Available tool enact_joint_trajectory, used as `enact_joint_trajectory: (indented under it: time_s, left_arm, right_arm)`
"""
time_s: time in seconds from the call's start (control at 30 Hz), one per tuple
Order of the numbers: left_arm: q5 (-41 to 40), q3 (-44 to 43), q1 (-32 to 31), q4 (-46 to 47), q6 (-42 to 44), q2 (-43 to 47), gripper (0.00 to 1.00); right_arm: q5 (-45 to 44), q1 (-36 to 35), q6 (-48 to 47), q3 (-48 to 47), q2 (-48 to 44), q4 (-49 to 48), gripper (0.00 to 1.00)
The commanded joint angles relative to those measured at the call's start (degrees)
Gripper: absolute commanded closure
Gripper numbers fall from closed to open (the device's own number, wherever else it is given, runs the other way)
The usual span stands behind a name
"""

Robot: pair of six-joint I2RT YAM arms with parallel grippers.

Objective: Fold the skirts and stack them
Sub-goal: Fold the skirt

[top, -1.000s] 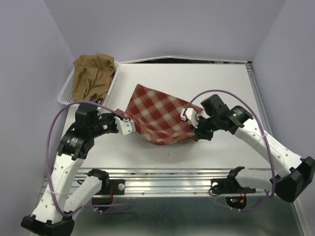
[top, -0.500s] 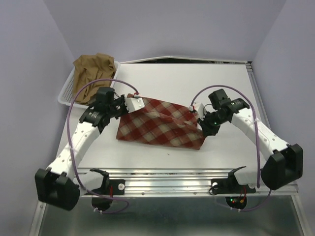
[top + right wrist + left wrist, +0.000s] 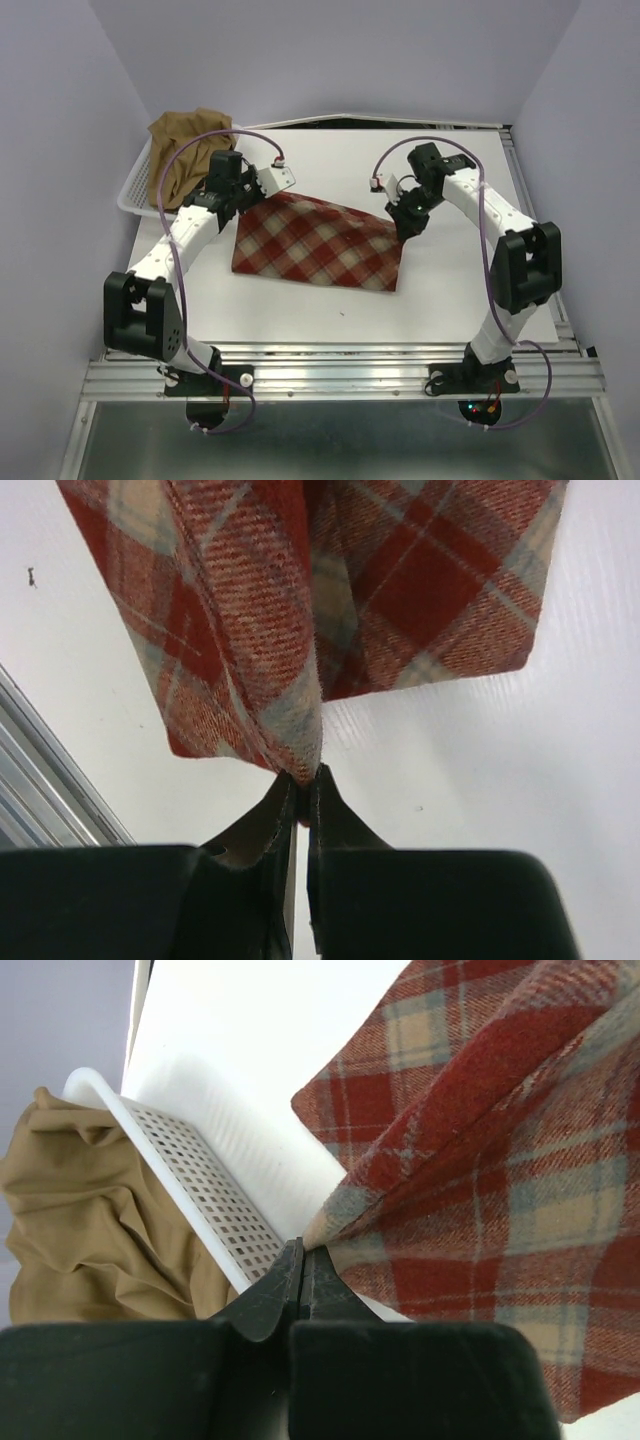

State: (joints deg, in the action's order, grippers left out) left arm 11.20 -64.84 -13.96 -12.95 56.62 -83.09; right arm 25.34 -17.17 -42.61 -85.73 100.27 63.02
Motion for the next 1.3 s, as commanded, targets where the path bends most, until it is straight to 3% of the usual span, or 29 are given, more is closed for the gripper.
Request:
enact_joint_trajectory:
  time_s: [0.0, 0.1, 0.57, 0.6, 0.67, 0.77, 0.83, 0.87, 0.97, 1.0, 1.17, 1.27]
  left_arm:
    - [-2.23, -4.5, 1.03, 3.63, 0.24, -2.15, 1.0]
    - [-2.24, -6.26, 1.04, 4.77, 0.25, -5.15, 1.0]
    - [-4.96, -16.98, 1.12, 9.78, -4.15, -19.38, 1.0]
    - [-5.4, -17.6, 1.12, 9.96, -4.67, -20.87, 1.0]
    - [-6.98, -19.71, 1.12, 9.87, -5.2, -23.59, 1.0]
    - [-10.05, -21.91, 1.21, 10.31, -6.78, -27.37, 1.0]
    - [-12.68, -23.83, 1.12, 11.45, -8.1, -29.23, 0.81]
    - [-14.61, -24.71, 1.21, 11.63, -9.5, -31.24, 0.59]
    - [-15.95, -29.1, 1.21, 11.98, -10.65, -33.18, 0.24]
    - [-16.12, -30.68, 1.21, 11.98, -12.13, -33.97, 0.02]
    - [-11.85, -40.53, 1.21, 0.14, -18.38, -30.57, 0.01]
    - [-6.38, -35.02, 1.21, -6.1, -21.55, -22.93, 0.02]
  right_arm:
    - [1.46, 1.0, -1.95, -5.92, 4.49, 2.45, 0.99]
    - [1.64, 1.0, -1.86, -7.6, 8.53, 2.37, 0.94]
    - [4.8, 5.22, -0.55, -16.04, 19.61, 0.79, 0.95]
    - [4.89, 5.22, 0.41, -17.26, 20.05, 0.44, 0.88]
    - [5.07, 5.74, 1.91, -18.67, 21.89, -0.09, 0.84]
    - [5.07, 5.74, 4.02, -21.75, 24.44, -1.32, 0.66]
    - [5.6, 6.27, 7.44, -23.42, 25.32, -2.29, 0.34]
    - [5.59, 6.79, 8.06, -23.77, 25.5, -3.08, 0.31]
    - [5.16, 6.8, 11.75, -26.14, 26.03, -5.1, 0.28]
    - [4.63, 7.32, 12.54, -27.46, 26.12, -5.19, 0.25]
    - [6.11, 7.94, 19.75, -35.19, 27.78, -7.04, 0.2]
    - [12.26, 7.94, 20.73, -37.75, 30.24, -6.08, 0.21]
